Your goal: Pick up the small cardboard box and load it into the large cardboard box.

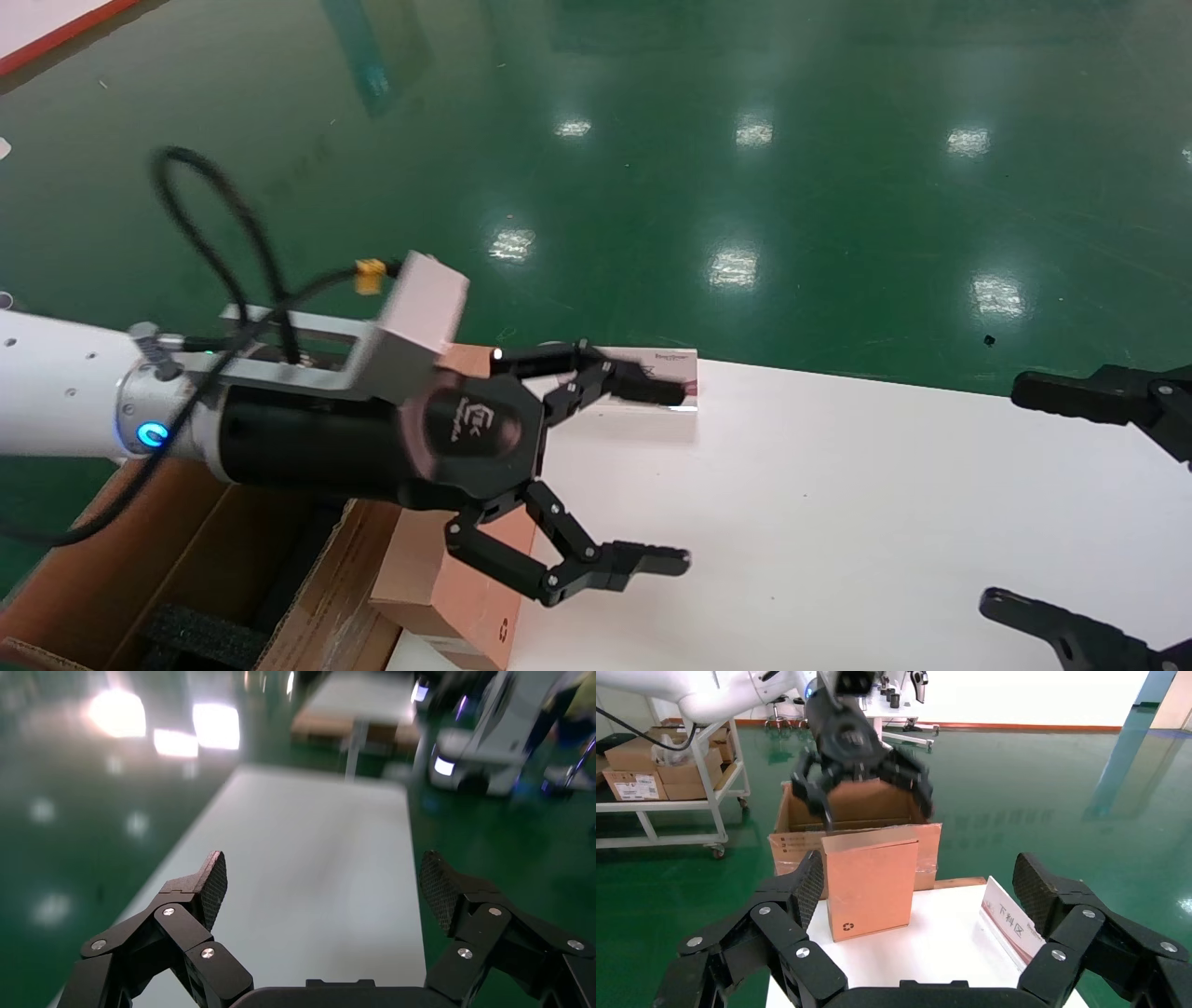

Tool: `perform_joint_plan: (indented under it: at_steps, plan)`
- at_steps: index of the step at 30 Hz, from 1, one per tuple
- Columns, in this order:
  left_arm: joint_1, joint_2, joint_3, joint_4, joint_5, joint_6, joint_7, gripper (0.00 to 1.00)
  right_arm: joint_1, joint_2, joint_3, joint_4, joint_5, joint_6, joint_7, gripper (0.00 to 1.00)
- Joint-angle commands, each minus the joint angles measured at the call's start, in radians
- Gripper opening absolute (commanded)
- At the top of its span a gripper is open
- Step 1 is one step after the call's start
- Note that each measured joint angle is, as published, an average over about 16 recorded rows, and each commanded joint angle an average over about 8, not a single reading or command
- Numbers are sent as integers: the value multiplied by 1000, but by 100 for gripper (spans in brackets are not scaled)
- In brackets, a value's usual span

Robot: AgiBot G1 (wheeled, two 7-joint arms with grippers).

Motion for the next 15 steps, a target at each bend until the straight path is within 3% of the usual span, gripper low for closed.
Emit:
perform_joint_plan:
  at_steps: [1,8,15]
  plan:
    - [-13,-13,19,-8,38,-12,-42,100,0,0,0,0,0,0,0,100]
    - [-230,-5,161,-41,328,57,-224,100,0,0,-1,0,0,0,0,100]
    - [-438,35,357,-37,484,95,-430,100,0,0,-1,0,1,0,-1,100]
